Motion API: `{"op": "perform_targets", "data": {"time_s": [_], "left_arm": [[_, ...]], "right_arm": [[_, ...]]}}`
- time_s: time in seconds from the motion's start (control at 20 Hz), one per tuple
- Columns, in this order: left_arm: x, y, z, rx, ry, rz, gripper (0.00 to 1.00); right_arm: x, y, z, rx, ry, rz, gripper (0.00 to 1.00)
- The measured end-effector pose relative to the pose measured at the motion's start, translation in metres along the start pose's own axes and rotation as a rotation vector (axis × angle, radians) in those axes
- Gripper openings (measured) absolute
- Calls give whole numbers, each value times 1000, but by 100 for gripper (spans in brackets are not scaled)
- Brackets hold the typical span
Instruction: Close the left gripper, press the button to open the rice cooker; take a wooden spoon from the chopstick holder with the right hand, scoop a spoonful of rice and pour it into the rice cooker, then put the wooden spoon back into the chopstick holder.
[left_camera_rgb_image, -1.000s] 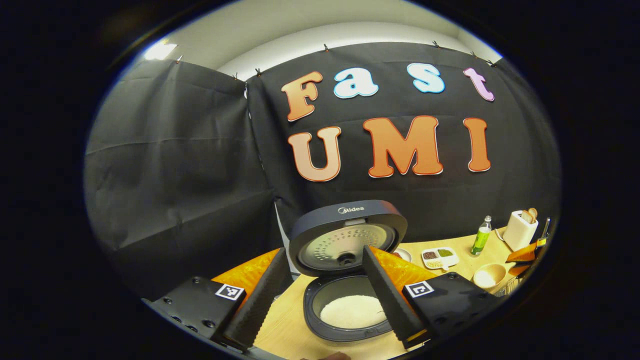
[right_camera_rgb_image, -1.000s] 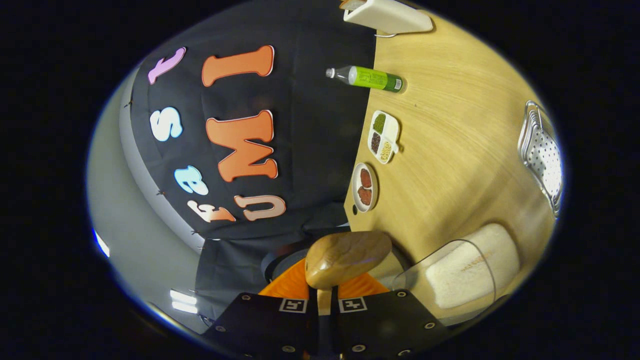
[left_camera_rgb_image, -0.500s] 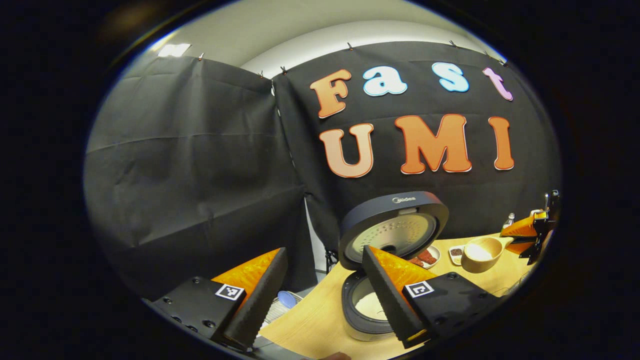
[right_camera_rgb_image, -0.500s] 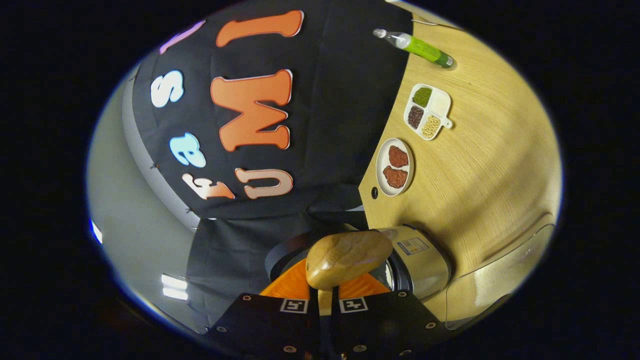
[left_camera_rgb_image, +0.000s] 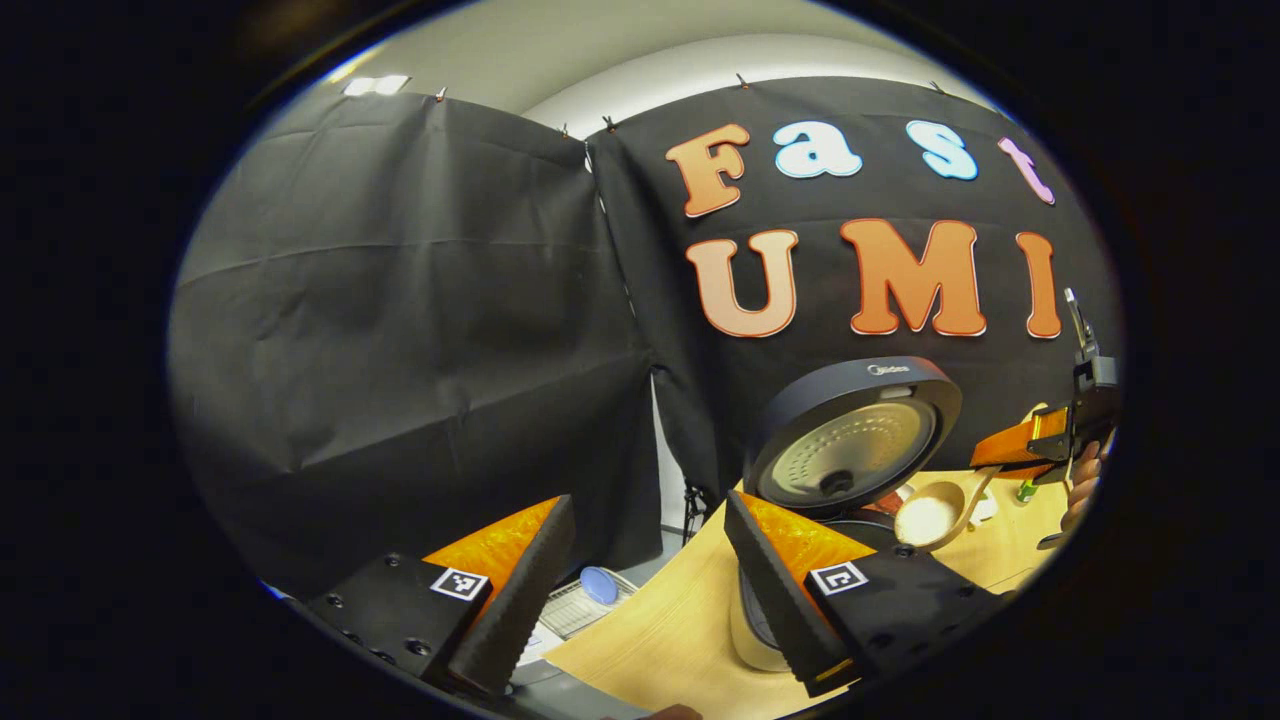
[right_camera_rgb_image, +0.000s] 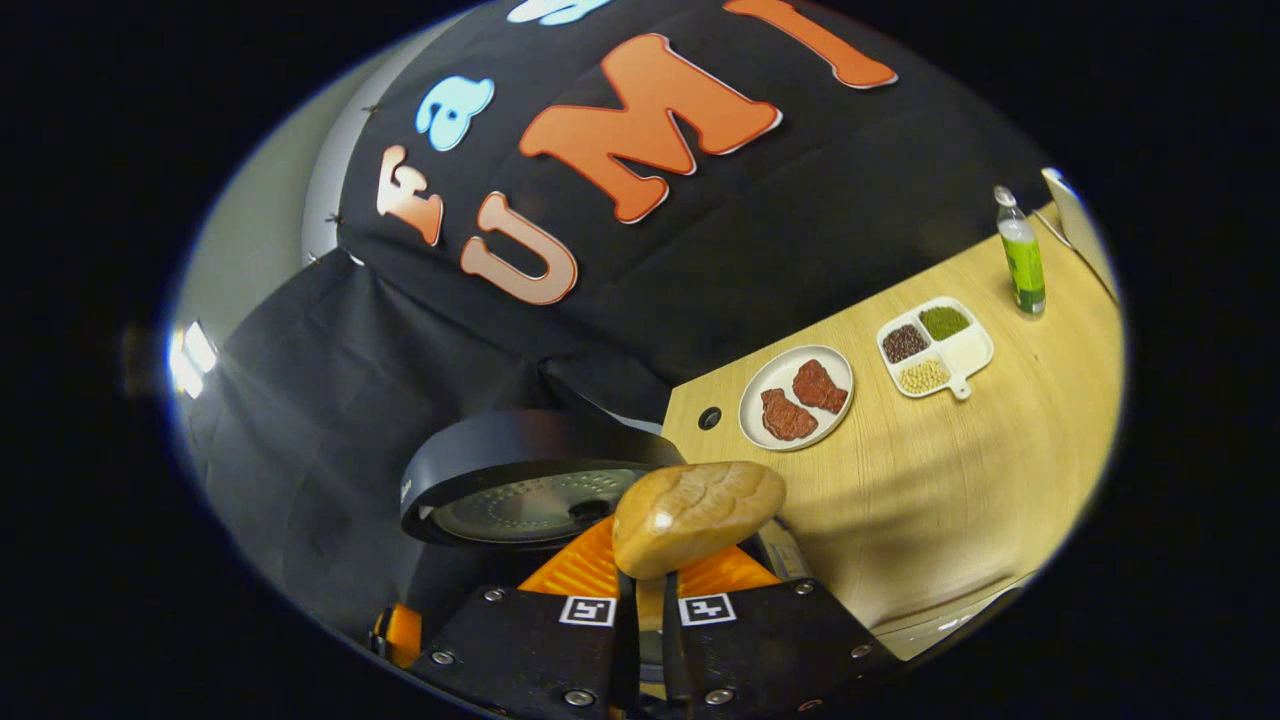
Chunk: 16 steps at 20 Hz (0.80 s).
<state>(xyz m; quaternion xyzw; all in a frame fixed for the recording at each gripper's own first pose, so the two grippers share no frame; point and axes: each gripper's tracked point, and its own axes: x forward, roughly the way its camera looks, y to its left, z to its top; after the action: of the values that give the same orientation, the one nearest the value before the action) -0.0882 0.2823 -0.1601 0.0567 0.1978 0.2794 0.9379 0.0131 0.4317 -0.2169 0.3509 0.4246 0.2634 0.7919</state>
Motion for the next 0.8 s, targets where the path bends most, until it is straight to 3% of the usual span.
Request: {"op": "perform_targets", "data": {"time_s": [0.15, 0.25, 0.35, 0.4, 0.8], "left_arm": [[3, 20, -8, -1, 18, 23, 94], [7, 28, -15, 3, 33, 42, 94], [9, 32, -18, -1, 42, 51, 94], [9, 33, -18, -1, 43, 53, 100], [18, 27, -26, 12, 48, 47, 100]], "right_arm": [[2, 2, -4, -170, -25, -83, 9], [14, 5, -5, -233, -41, -95, 9], [15, 11, -8, -280, -56, -81, 9], [15, 16, -7, -311, -70, -72, 9], [11, 61, -26, -707, -161, -11, 9]]}}
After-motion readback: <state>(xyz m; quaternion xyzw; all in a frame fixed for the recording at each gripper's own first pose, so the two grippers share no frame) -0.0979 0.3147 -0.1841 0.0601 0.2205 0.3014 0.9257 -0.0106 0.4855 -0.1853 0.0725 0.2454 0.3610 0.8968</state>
